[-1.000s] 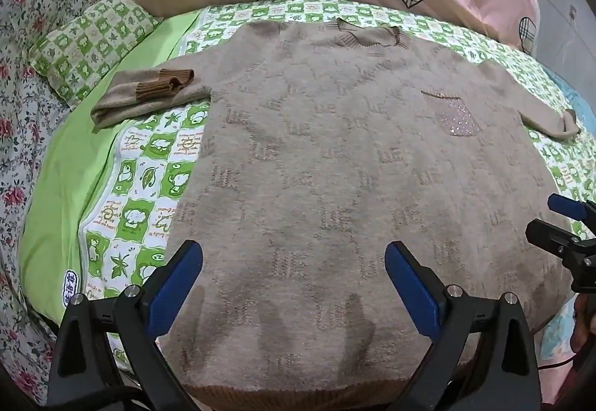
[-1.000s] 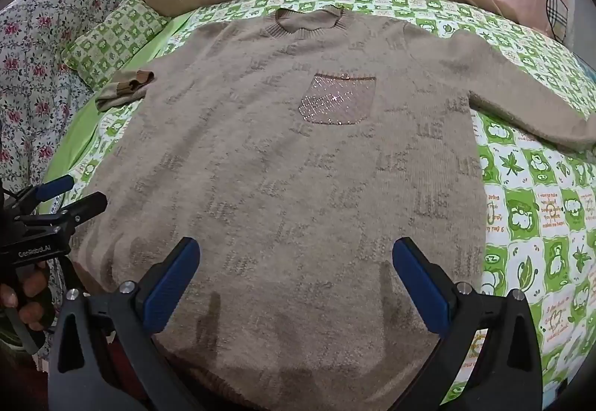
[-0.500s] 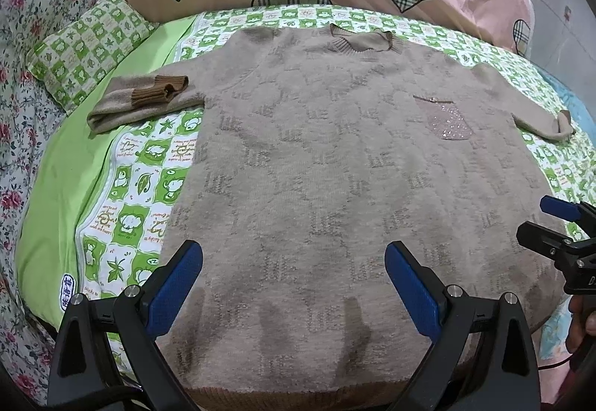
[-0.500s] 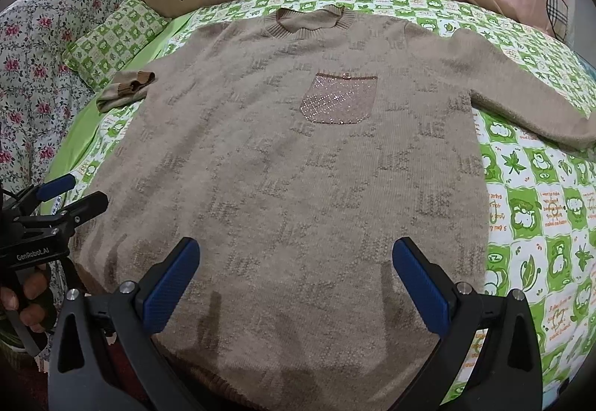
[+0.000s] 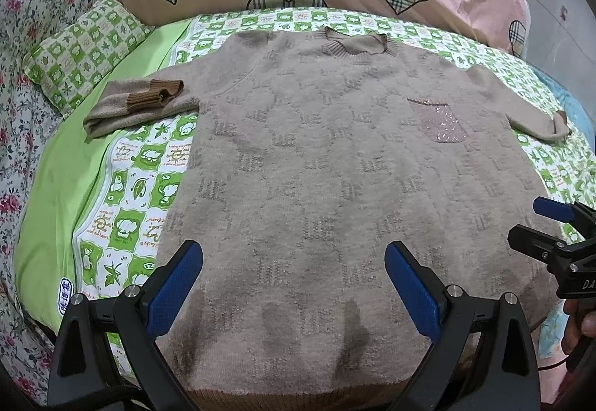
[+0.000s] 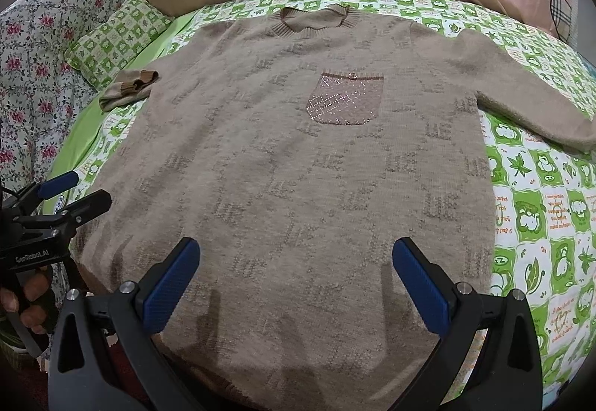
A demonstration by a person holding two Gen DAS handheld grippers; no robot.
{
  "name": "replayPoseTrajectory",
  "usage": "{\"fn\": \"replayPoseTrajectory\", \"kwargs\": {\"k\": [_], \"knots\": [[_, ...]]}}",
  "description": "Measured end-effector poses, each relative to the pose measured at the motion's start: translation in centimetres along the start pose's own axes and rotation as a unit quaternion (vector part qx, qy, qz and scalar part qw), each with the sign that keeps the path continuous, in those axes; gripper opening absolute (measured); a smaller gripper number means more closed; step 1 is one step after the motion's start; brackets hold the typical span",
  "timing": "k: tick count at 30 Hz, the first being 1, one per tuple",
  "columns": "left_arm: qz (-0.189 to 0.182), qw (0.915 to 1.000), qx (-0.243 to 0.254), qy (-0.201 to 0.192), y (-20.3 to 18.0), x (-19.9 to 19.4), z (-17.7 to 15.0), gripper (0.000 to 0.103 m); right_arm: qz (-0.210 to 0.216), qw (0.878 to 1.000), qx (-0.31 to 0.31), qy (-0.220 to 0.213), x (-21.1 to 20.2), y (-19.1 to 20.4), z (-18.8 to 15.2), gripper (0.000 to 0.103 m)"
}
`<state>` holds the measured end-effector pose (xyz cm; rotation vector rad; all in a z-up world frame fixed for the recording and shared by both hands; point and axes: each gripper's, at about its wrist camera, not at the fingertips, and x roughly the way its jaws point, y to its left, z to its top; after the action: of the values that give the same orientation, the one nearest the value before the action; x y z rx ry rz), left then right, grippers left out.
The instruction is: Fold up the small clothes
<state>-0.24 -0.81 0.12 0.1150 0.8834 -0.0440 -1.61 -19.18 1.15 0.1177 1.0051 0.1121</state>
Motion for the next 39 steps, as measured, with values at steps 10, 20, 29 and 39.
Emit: {"fn": "replayPoseTrajectory", "kwargs": {"k": [10,20,29,39], "knots": [[0.001,0.9999,0.003,0.016,0.0,0.0,0.1,0.099,0.005,1.000,0.009,0.022,0.0,-0.3,0.3,0.103],[-0.031,0.9991,-0.018,0.023,0.0,0.6,0.4,0.099,0.017,1.000,0.022,0.007,0.0,-1.0,0.4,0.103],[-0.046,0.9972,-0.040,0.044,0.1,2.6,1.7,0.099,0.014,0.993,0.112,-0.015,-1.2,-7.2,1.2,0.103],[-0.046,0.9960,-0.047,0.061,-0.2,4.7,3.4,0.099,-0.074,0.954,0.275,-0.096,-6.6,-22.0,0.7,0.098]]}}
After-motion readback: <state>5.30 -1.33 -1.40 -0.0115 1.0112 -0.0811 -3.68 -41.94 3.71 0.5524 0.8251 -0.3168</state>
